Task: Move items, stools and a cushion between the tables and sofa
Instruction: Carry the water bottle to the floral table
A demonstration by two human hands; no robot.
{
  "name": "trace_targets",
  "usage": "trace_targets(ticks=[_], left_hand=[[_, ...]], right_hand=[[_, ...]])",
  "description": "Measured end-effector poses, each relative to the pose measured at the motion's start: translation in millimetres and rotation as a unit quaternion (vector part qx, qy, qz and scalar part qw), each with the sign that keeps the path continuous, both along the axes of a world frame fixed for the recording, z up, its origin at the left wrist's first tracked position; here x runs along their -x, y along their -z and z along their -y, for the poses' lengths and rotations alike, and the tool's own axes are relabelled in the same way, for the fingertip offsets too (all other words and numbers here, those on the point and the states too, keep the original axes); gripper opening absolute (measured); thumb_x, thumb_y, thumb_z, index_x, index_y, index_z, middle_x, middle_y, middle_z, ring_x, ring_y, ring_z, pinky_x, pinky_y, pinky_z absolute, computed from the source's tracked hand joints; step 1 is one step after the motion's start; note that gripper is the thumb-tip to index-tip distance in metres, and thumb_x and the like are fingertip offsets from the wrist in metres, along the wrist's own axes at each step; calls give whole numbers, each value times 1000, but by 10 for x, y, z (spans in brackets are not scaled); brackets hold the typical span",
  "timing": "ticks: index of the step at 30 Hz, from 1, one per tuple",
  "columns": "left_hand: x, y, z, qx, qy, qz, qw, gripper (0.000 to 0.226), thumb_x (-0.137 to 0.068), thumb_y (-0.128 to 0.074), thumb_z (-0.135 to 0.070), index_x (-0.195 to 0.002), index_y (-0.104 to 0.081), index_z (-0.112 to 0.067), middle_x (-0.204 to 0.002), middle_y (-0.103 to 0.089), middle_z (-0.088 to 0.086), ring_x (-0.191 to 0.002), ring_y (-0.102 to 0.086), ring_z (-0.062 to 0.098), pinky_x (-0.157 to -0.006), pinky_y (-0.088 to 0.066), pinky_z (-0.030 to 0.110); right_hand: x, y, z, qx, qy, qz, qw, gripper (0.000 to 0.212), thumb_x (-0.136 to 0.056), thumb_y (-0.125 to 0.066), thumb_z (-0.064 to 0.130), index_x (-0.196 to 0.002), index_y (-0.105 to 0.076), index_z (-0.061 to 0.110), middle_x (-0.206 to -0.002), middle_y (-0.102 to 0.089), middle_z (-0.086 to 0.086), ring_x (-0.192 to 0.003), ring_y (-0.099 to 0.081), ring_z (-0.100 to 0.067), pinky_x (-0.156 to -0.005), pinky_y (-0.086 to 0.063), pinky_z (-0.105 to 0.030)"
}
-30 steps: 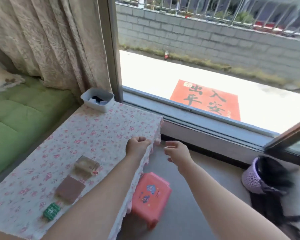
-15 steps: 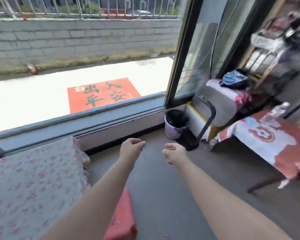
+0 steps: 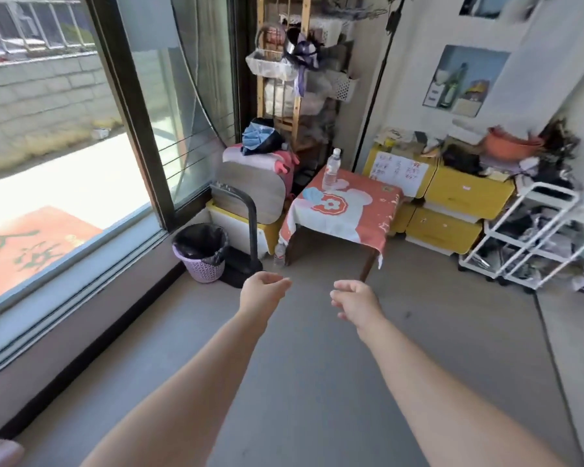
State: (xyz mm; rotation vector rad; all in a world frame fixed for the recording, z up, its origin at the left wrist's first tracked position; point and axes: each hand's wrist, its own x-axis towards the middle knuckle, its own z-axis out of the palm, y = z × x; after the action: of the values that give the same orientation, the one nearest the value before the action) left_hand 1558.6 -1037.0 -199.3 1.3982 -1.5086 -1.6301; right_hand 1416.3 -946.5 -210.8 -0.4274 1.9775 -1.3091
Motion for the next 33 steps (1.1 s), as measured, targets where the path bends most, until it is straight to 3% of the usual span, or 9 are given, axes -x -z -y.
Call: trace_targets(ticks=[4,10,19,23,27,33], left_hand=[[690,-38,-297,20,46,19,999,8,-81,-68,-21,-87,-65,-17,-78,-65,-2,-81,-64,18,-78,-51,32],[1762,-88,-942,28,85,20,996,6,-81,-65,-20,-86,-64,-19,-83,-66,0,-90,-66,22,-78,-52,31],[3045,-50,-1540,37,108,16,993,8,-81,-65,-16,-88,-63,-16,-91,-65,3,-90,-65,24,-76,-50,31],[3476,-47,-1473,46,106,19,993,9,-81,-65,-15,-88,-61,-18,-90,-64,1,-95,-65,25,-83,-51,35],[3893,71,-1298,42,109,28,993,7,-81,-65,-14,-84,-60,-17,-93,-64,5,-96,-64,27,-78,-48,33],[4950,175,-821,34,124,13,992,26,-81,-65,-17,-105,-65,-8,-92,-64,5,-83,-59,19,-75,-45,27]], right_hand=[[572,-43,-421,24,53,15,998,20,-84,-56,4,-100,-59,15,-74,-59,3,-68,-54,-13,-56,-42,-23],[1596,-113,-1096,50,101,18,993,24,-86,-55,4,-108,-60,10,-75,-59,0,-76,-56,-18,-58,-42,-25],[2890,-84,-1741,60,136,25,989,24,-87,-56,5,-110,-60,9,-80,-59,2,-72,-56,-12,-57,-42,-23],[3307,13,-1701,65,138,37,988,24,-87,-56,5,-110,-60,10,-79,-60,2,-72,-57,-12,-58,-43,-23],[3647,86,-1498,58,127,48,989,23,-86,-56,4,-107,-61,11,-76,-60,1,-74,-57,-17,-60,-43,-25],[4664,-60,-981,49,118,1,992,22,-86,-55,6,-106,-62,14,-79,-61,1,-78,-58,-17,-63,-45,-26]])
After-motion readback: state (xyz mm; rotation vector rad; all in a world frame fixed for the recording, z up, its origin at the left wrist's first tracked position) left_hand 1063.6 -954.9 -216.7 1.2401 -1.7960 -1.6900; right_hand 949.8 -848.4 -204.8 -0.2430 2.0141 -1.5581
